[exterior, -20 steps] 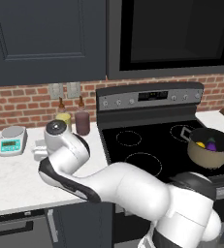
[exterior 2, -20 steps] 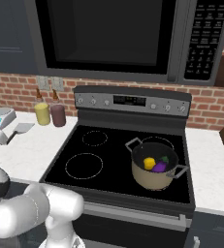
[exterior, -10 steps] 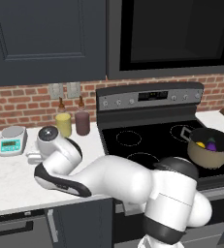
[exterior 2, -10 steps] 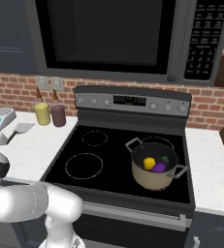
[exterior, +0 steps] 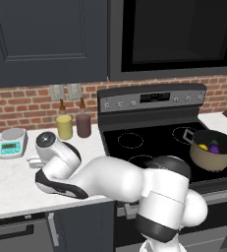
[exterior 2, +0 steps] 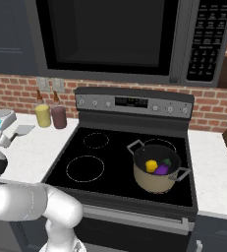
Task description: Put the lemon and eggplant in the pot. Retrieve the spatula and lightly stir the vegetables in the pot.
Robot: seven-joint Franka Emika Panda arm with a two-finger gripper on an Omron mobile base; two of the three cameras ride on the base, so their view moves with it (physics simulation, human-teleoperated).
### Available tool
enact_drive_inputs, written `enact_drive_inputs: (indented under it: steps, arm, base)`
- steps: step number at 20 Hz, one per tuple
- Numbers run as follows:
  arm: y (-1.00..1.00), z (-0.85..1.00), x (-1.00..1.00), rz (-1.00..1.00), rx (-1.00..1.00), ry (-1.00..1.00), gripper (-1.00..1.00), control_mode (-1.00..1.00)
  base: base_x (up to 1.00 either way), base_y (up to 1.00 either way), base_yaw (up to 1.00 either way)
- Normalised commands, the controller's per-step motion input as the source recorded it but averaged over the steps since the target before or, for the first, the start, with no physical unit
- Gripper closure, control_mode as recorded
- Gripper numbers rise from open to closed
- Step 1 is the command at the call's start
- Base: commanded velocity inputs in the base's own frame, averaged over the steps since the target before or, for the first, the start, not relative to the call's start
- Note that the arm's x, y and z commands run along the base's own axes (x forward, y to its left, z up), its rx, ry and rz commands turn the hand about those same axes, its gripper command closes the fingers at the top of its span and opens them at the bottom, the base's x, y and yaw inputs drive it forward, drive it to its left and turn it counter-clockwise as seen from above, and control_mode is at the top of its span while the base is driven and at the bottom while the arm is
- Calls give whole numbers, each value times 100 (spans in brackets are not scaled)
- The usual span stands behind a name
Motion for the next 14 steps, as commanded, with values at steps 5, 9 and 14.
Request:
enact_drive_inputs:
  steps: [5, 9, 14]
  arm:
    - [0, -22, 31, 0, -1, 0, -100, -100]
    - [1, -23, 45, 0, 0, 0, -100, -100]
    - [13, -28, 39, 0, 0, 0, -100, -100]
  base:
    - [0, 0, 0]
    - [0, 0, 0]
    - [0, 0, 0]
